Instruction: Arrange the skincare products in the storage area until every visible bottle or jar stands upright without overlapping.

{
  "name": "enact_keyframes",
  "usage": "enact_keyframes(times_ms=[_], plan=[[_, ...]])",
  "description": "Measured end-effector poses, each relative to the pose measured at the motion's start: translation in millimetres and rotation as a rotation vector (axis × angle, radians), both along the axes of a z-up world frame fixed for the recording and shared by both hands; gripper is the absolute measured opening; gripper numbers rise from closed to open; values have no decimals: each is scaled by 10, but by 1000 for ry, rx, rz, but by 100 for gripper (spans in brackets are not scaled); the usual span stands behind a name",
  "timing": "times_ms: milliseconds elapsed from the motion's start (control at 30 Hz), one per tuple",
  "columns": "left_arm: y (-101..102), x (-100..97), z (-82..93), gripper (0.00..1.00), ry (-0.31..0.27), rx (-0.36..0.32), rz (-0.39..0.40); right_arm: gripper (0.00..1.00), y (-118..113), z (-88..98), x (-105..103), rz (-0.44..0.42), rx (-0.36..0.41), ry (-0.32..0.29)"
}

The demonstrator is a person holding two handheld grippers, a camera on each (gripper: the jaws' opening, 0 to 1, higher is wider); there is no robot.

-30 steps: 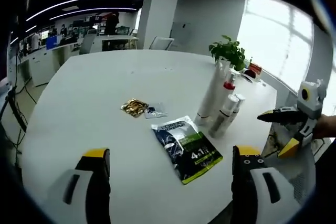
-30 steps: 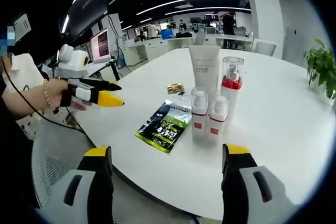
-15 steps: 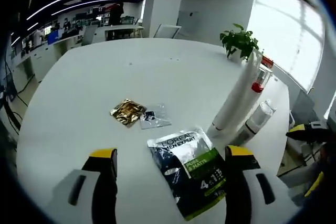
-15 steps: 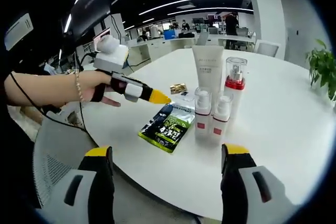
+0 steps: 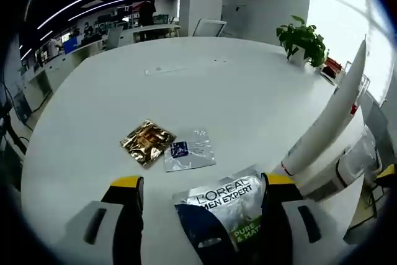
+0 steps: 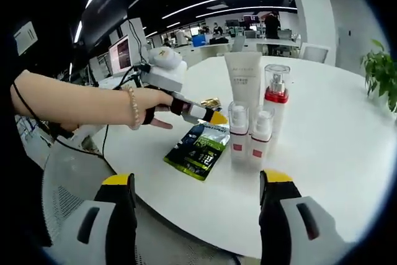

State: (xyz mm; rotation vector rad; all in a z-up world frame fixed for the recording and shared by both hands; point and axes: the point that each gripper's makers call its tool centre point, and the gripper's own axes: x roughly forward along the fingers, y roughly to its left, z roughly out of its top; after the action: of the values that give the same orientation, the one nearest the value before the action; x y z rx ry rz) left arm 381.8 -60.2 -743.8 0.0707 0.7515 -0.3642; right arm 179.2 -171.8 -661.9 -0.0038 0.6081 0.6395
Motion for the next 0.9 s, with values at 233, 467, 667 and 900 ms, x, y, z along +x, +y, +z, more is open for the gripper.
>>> enact_keyframes(times_ms=[233,467,667,900], plan=[[-22,80,-74,68,20,22,42,81,-39,-3,27,-25,19,4],[-22,259,-205,65,60,35,71,81,-79,0,53,-51,32,4],[1,335,-182,63,61,30,93,81,-124,14,77,-83,46,-1],[21,395,-206,56,60,99,72,81,-163,8,96,-109,54,0]])
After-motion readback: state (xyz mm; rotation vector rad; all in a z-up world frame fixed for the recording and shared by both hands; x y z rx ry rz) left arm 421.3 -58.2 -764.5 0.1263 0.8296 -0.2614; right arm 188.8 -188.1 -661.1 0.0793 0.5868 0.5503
